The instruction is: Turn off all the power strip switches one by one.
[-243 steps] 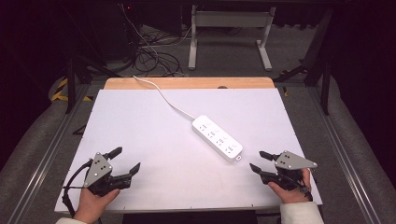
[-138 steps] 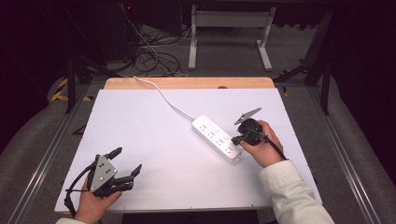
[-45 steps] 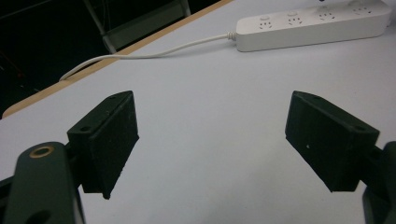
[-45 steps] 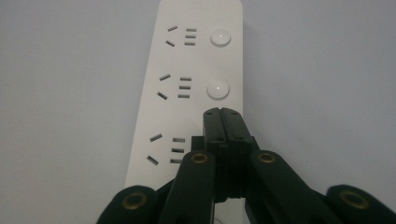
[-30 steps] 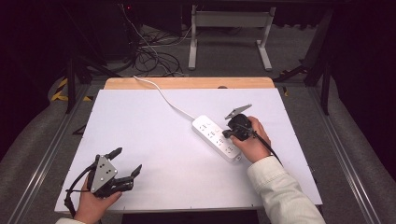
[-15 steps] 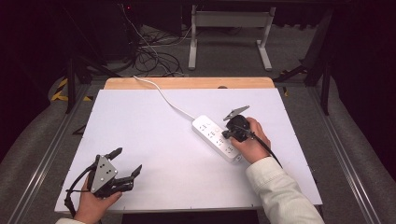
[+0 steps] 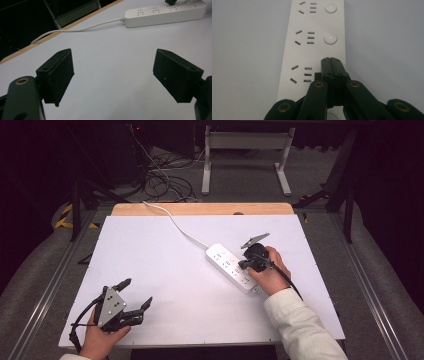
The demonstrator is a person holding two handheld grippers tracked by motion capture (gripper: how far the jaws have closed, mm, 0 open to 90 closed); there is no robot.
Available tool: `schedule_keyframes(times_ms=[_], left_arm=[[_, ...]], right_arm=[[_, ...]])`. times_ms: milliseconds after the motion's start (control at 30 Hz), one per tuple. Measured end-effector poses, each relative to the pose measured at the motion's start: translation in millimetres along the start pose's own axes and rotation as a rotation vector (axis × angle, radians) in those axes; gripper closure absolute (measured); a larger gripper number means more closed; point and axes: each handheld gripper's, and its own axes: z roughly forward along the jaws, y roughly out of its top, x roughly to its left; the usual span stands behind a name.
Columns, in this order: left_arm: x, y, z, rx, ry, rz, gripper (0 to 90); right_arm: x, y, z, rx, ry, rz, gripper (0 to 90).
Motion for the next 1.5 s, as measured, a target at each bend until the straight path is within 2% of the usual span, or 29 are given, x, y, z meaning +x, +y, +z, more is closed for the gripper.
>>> schedule_keyframes(times_ms=[133, 267, 400, 467, 500, 533, 567, 600, 633, 700, 967, 1200, 1267, 1333, 1500], left_arm=[[0.0, 0.0, 0.0, -0.001, -0.001, 0.001, 17.8], [-0.1, 0.1, 0.0, -0.001, -0.003, 0.002, 17.8], [-0.3, -0.1, -0.7, -0.003, -0.001, -0.01, 17.7], [1.0, -0.3, -0.8, -0.002, -0.002, -0.007, 17.7], [1.4, -0.5, -0.5, -0.003, 0.0, -0.009, 17.7], [1.8, -0.6, -0.1, -0.001, 0.0, -0.012, 17.7], [1.6, -0.7, 0.6, -0.002, -0.003, -0.021, 17.7], [2.3, -0.5, 0.8, 0.001, -0.002, -0.012, 17.7], [1.4, -0.7, 1.1, 0.0, -0.006, -0.02, 17.7], [1.4, -0.3, 0.7, 0.002, -0.002, -0.004, 17.7], [1.1, -0.3, -0.4, -0.002, 0.001, -0.006, 17.7], [0.8, -0.1, -0.6, -0.003, 0.002, -0.004, 17.7], [0.5, -0.2, -0.4, -0.002, 0.003, -0.007, 17.7], [0.4, -0.3, -0.2, -0.001, 0.004, -0.004, 17.8], [0.8, -0.6, -0.7, -0.002, 0.002, -0.004, 17.8]], right_arm=[[-1.1, 0.3, 0.2, 0.004, 0.009, 0.01, 90.0], [1.5, 0.2, 1.2, 0.01, -0.014, 0.019, 90.0], [3.9, 1.8, 0.2, 0.01, -0.026, -0.006, 90.0], [2.8, 2.1, -10.3, -0.064, -0.039, -0.006, 90.0], [1.5, 2.4, -18.1, -0.134, -0.01, 0.021, 90.0], [1.0, 3.5, -26.5, -0.189, -0.006, 0.04, 90.0], [1.1, 4.8, -33.3, -0.221, -0.01, 0.042, 90.0], [1.8, 6.3, -37.7, -0.232, -0.012, 0.035, 90.0], [2.8, 7.6, -40.0, -0.235, -0.01, 0.032, 90.0], [2.9, 9.7, -41.3, -0.221, -0.009, 0.021, 90.0], [2.3, 12.6, -37.4, -0.201, -0.009, 0.007, 90.0], [2.2, 24.0, -35.4, -0.198, -0.01, -0.007, 90.0], [2.9, 28.2, -31.7, -0.185, -0.01, -0.009, 90.0], [0.7, 31.3, -24.4, -0.153, 0.006, 0.008, 90.0], [-4.1, 32.5, -8.1, -0.119, 0.009, -0.012, 90.0]])
